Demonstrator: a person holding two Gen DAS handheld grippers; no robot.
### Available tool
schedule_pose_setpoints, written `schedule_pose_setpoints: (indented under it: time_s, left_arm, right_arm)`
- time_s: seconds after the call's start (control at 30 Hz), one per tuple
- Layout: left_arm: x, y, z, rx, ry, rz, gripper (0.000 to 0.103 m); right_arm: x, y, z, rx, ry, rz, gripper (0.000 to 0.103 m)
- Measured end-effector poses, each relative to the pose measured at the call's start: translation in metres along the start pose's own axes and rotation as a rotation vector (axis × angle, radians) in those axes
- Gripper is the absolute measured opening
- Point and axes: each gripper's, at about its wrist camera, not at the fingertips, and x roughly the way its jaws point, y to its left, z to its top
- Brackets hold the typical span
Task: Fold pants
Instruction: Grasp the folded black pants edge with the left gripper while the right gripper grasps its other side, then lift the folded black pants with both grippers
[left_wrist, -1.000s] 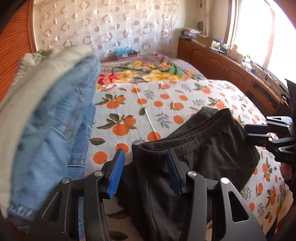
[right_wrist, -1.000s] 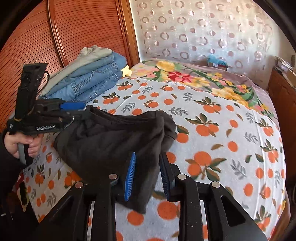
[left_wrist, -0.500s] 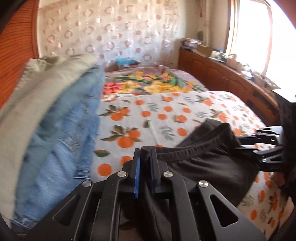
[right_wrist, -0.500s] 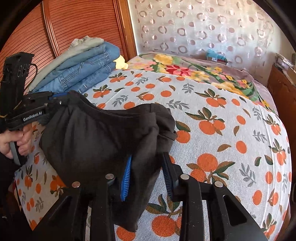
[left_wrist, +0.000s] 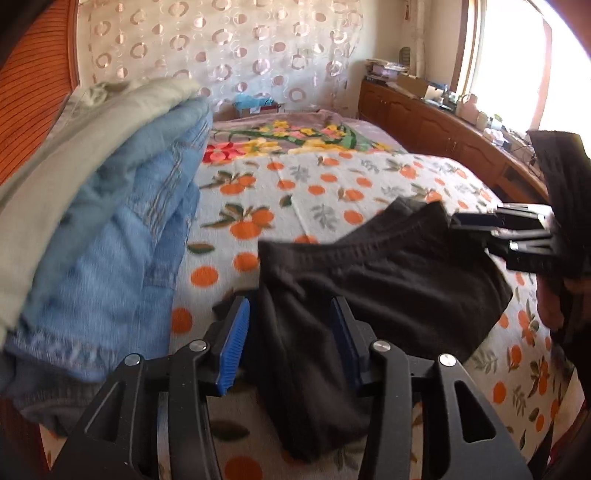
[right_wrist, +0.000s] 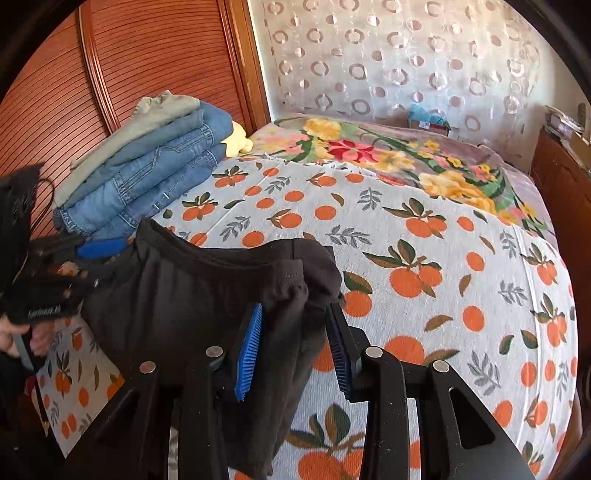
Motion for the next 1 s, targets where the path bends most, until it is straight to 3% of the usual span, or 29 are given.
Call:
schedule_pose_setpoints:
  time_s: [0.33, 0.63, 0.77, 1.0]
  left_arm:
    - [0.005, 0.006, -0.011, -0.039, 0.015, 0.023, 0.048]
    - [0.004, 0.011, -0.013, -0.065, 0.015, 0.027, 0.049]
    - [0.003, 0.011, -0.014, -0.065, 0.016, 0.028, 0.049]
    - [0.003, 0.011, -0.014, -0.067, 0.017, 0.027, 0.050]
  right_arm:
    - [0.019, -0.005, 0.008, -0.001, 0.041, 0.000, 0.041]
    - [0.020, -0.007, 0.010, 0.001, 0.030, 0.002, 0.044]
    - [0.019, -0.010, 0.011, 0.010, 0.015, -0.015, 0.053]
    - [0.026, -0.011, 0.009, 0.016, 0.024, 0.005, 0.054]
